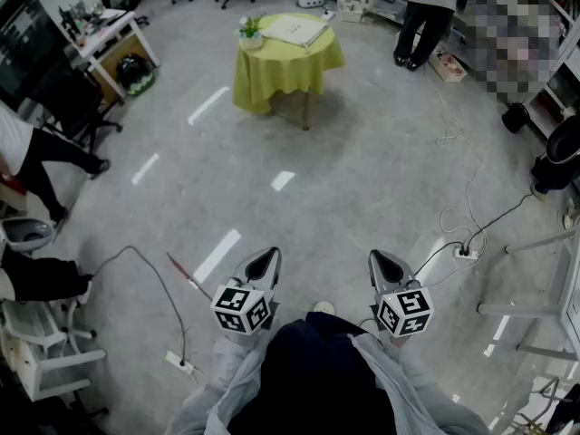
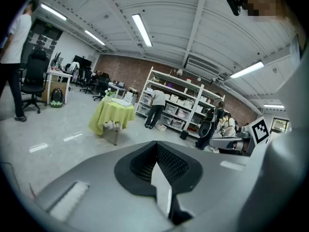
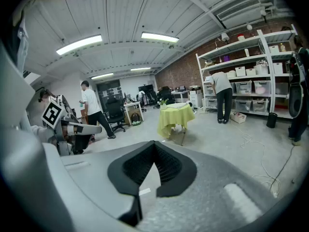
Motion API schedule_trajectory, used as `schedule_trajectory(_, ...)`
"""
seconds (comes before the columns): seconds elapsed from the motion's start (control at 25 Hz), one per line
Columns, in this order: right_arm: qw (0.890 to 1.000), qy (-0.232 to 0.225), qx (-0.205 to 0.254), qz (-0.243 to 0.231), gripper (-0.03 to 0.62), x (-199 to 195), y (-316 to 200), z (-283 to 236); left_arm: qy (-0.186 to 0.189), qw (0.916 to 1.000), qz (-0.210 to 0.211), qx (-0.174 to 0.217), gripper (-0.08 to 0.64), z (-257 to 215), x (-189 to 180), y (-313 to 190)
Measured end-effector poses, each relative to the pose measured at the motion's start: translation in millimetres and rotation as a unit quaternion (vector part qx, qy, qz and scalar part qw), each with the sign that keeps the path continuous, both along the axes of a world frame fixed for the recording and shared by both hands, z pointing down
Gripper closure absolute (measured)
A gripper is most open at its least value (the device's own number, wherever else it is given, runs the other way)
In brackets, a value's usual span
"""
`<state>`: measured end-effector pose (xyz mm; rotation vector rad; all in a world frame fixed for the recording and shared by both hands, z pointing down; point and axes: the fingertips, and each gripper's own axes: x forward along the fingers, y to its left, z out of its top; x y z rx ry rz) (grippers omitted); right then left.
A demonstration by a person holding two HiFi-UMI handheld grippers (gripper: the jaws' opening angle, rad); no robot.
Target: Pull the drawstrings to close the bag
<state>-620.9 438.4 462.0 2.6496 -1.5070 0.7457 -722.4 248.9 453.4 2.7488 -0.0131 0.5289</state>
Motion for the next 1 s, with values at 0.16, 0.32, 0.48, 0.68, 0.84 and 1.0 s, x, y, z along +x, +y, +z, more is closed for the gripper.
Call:
schedule_trajectory(0.16, 1.0, -0.006, 0.003, 0.008, 0.591, -15, 4, -7, -0.003, 1.0, 0.008, -0.002, 0.546, -8, -17, 9)
schedule_trajectory(0.32, 1.0, -0.017, 0.005, 0.012, 0.591, -23, 2, -6, -0.001, 1.0, 0.001, -0.009, 0.546, -13, -28, 13)
schedule_trajectory(0.48, 1.0, -0.019, 0.012, 0.01, 0.591, -25, -2, -9, 0.005, 0.9998, -0.008, -0.019, 0.546, -12, -29, 14)
schedule_trajectory(0.68, 1.0, -0.006, 0.028, -0.004, 0.589, -14, -10, -18, 0.009, 0.9997, -0.015, -0.015, 0.546, -11, -19, 13)
schedule_trajectory(0.84, 0.999, -0.006, 0.052, -0.012, 0.405, -4, -16, -23, 0.03, 0.999, -0.026, -0.023, 0.414, -14, -8, 9)
schedule_trajectory(1.0, 0.998, -0.005, 0.065, -0.015, 0.391, 6, -12, -30, 0.042, 0.9985, -0.023, -0.027, 0.325, -19, 0, 15)
